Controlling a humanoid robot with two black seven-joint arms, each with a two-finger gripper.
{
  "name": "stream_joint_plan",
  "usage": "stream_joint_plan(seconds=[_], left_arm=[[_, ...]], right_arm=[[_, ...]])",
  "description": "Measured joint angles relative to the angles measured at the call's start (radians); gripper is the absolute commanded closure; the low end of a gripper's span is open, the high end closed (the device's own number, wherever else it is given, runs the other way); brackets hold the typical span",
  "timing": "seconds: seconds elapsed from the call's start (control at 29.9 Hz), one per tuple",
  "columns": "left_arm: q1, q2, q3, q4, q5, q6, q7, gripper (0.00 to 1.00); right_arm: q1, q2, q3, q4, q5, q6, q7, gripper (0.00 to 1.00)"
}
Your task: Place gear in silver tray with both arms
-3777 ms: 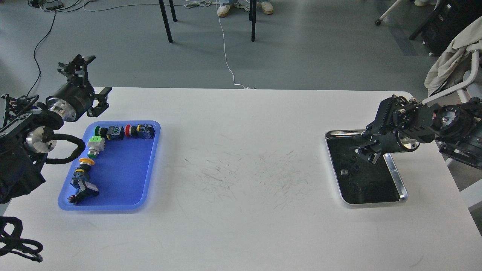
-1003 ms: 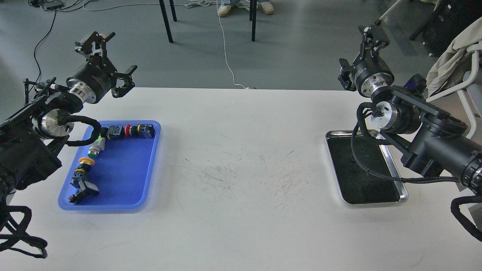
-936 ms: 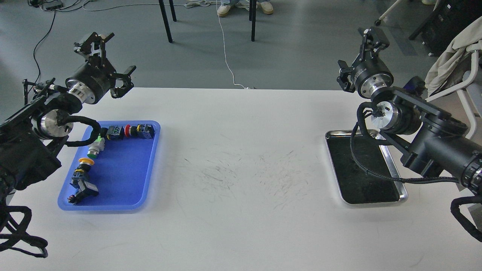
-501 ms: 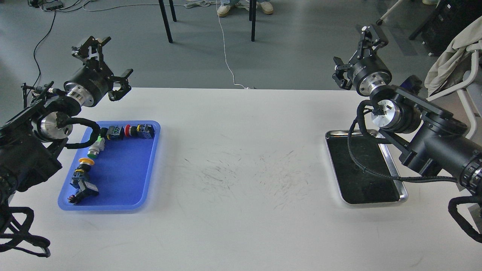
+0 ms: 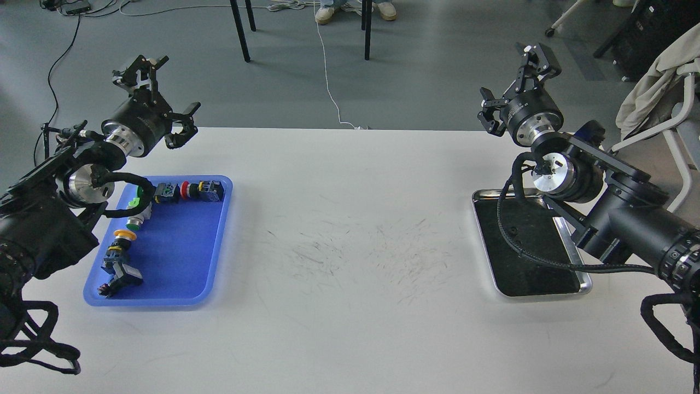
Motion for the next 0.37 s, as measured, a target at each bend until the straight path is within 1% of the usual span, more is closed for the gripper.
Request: stream_joint_plan(seconds=[0.37], left_arm=[[0.0, -0.016, -0.003, 0.0, -0.003, 0.006, -0.005, 0.01]], right_arm=[[0.005, 0.008, 0.003, -0.005, -0.011, -0.002, 0.004, 0.01]])
